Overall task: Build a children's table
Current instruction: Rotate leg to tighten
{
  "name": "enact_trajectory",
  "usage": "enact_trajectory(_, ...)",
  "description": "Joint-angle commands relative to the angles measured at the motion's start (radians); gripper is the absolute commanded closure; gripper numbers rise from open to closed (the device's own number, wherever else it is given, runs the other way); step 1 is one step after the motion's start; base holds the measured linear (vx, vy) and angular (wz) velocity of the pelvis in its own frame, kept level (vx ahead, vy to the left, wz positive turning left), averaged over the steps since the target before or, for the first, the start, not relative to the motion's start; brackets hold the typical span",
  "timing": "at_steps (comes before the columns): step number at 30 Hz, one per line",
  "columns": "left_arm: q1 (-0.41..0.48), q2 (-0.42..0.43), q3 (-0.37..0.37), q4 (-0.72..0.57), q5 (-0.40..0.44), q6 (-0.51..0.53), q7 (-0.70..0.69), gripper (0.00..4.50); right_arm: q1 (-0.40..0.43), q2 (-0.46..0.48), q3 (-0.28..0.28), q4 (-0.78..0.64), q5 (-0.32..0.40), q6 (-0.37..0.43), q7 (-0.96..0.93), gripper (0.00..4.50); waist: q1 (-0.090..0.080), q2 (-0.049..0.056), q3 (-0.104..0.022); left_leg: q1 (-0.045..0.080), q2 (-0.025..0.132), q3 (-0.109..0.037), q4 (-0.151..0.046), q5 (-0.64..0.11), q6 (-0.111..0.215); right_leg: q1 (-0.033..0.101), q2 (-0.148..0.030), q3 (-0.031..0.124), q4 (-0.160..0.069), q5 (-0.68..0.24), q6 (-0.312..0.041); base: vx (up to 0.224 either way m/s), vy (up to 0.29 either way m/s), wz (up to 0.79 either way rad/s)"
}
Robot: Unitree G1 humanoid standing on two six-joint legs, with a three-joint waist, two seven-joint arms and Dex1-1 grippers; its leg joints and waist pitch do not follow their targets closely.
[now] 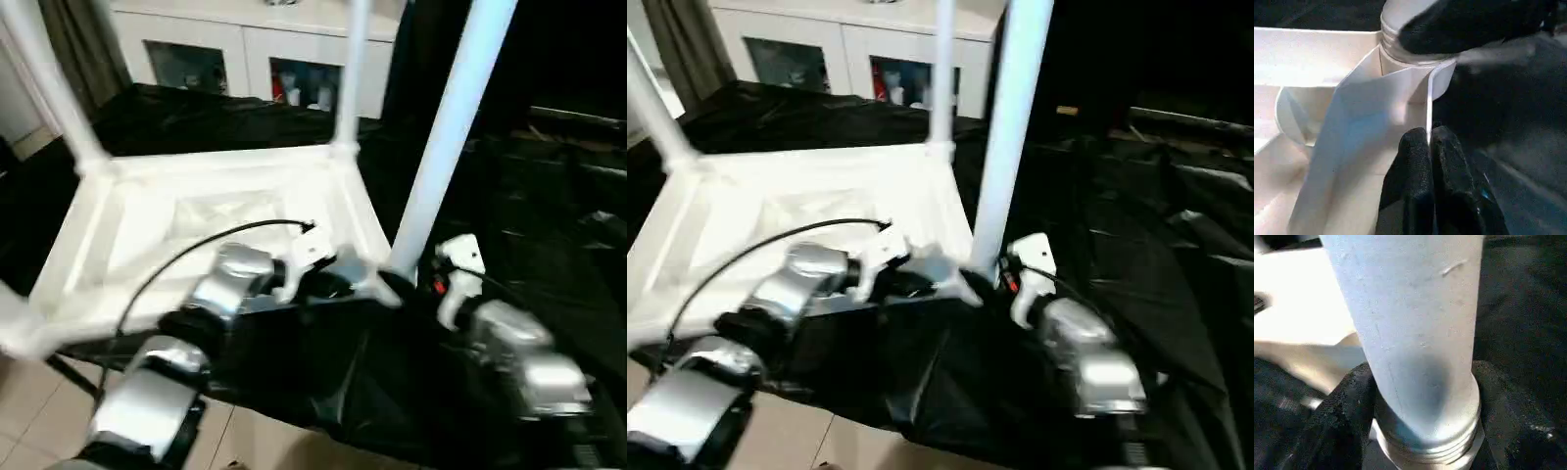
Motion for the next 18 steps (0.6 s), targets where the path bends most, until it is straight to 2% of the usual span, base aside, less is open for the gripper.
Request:
enact_trajectory(1,0.005,-0.079,-0.026,-0.003,-0.004,0.008,0.032,4.50,0.002,0.057,0.052,0.081,-0.026,0.058,-0.060,1.80,0.001,-0.016,-0.033,0.008,0.048,-0.032,-0.075,-0.325,0.011,0.018,-0.060,0.037,-0.095,-0.377,-0.175,0.000,0.000,0.00)
enact_trajectory(2,0.005,-0.079,-0.026,-0.003,-0.004,0.008,0.032,4.50,0.002,0.057,0.052,0.081,-0.026,0.058,-0.060,1.80,0.000,-0.015,-0.032,0.008,0.048,-0.032,-0.076,-0.326,0.012,0.018,-0.060,0.037,-0.099,-0.385,-0.171,0.000,0.000,0.00)
enact_trajectory(3,0.023,-0.091,-0.043,-0.024,0.001,0.011,0.016,4.50,-0.011,0.072,0.071,0.095,-0.042,0.044,-0.067,1.80,-0.002,-0.022,-0.032,0.006,0.048,-0.031,-0.077,-0.329,0.015,0.017,-0.059,0.038,-0.102,-0.387,-0.161,0.000,0.000,0.00)
enact_trajectory(4,0.032,-0.092,-0.051,-0.034,0.004,0.010,0.006,4.50,-0.016,0.075,0.084,0.098,-0.055,0.030,-0.065,1.80,-0.003,-0.034,-0.033,0.003,0.048,-0.031,-0.077,-0.323,0.021,0.018,-0.059,0.038,-0.100,-0.381,-0.157,0.000,0.000,0.00)
enact_trajectory(5,0.042,-0.085,-0.061,-0.041,0.012,0.009,-0.003,4.50,-0.022,0.073,0.106,0.097,-0.064,0.002,-0.035,1.80,0.000,-0.028,-0.033,0.001,0.050,-0.033,-0.079,-0.312,0.024,0.020,-0.062,0.038,-0.098,-0.368,-0.155,0.000,0.000,0.00)
enact_trajectory(6,0.042,-0.085,-0.061,-0.041,0.012,0.009,-0.003,4.50,-0.022,0.073,0.106,0.097,-0.064,0.002,-0.035,1.80,0.000,-0.027,-0.033,0.001,0.051,-0.032,-0.079,-0.311,0.026,0.018,-0.062,0.038,-0.098,-0.362,-0.154,0.000,0.000,0.00)
enact_trajectory(7,0.044,-0.074,-0.062,-0.039,0.017,0.004,-0.006,4.50,-0.026,0.069,0.107,0.094,-0.058,-0.006,-0.016,1.24,-0.002,-0.035,-0.032,0.000,0.050,-0.033,-0.080,-0.318,0.028,0.019,-0.061,0.038,-0.098,-0.366,-0.151,0.000,0.000,0.00)
enact_trajectory(9,0.043,-0.064,-0.061,-0.039,0.017,0.003,-0.010,4.50,-0.030,0.065,0.103,0.091,-0.050,-0.004,0.001,1.10,-0.001,-0.032,-0.033,0.001,0.050,-0.033,-0.080,-0.320,0.028,0.018,-0.061,0.039,-0.098,-0.365,-0.149,0.000,0.000,0.00)
enact_trajectory(10,0.041,-0.054,-0.058,-0.039,0.018,0.004,-0.012,4.50,-0.035,0.062,0.101,0.090,-0.041,-0.001,0.012,1.08,0.000,-0.040,-0.033,0.001,0.050,-0.033,-0.079,-0.321,0.032,0.017,-0.063,0.039,-0.097,-0.372,-0.148,0.000,0.000,0.00)
enact_trajectory(11,0.041,-0.054,-0.058,-0.039,0.018,0.004,-0.012,4.50,-0.035,0.062,0.101,0.090,-0.041,-0.001,0.012,1.01,0.002,-0.037,-0.034,0.003,0.050,-0.031,-0.078,-0.317,0.033,0.015,-0.064,0.041,-0.099,-0.374,-0.148,0.000,0.000,0.00)
enact_trajectory(12,0.041,-0.028,-0.060,-0.047,0.021,0.003,-0.042,4.50,-0.041,0.026,0.115,0.091,-0.041,-0.015,0.067,0.89,0.003,-0.043,-0.035,0.003,0.050,-0.030,-0.077,-0.308,0.035,0.015,-0.063,0.041,-0.098,-0.363,-0.149,0.000,0.000,0.00)
enact_trajectory(15,0.044,0.011,-0.063,-0.065,0.020,0.004,-0.106,4.50,-0.049,-0.038,0.133,0.089,-0.039,-0.040,0.183,0.89,0.007,-0.044,-0.037,-0.004,0.050,-0.028,-0.074,-0.259,0.056,0.023,-0.062,0.040,-0.088,-0.272,-0.169,0.000,0.000,0.00)
enact_trajectory(18,0.050,0.045,-0.065,-0.086,0.010,0.001,-0.180,4.50,-0.049,-0.105,0.145,0.073,-0.018,-0.057,0.309,0.89,0.012,-0.042,-0.040,-0.004,0.051,-0.025,-0.069,-0.214,0.076,0.028,-0.062,0.039,-0.079,-0.181,-0.202,0.000,0.000,0.00)
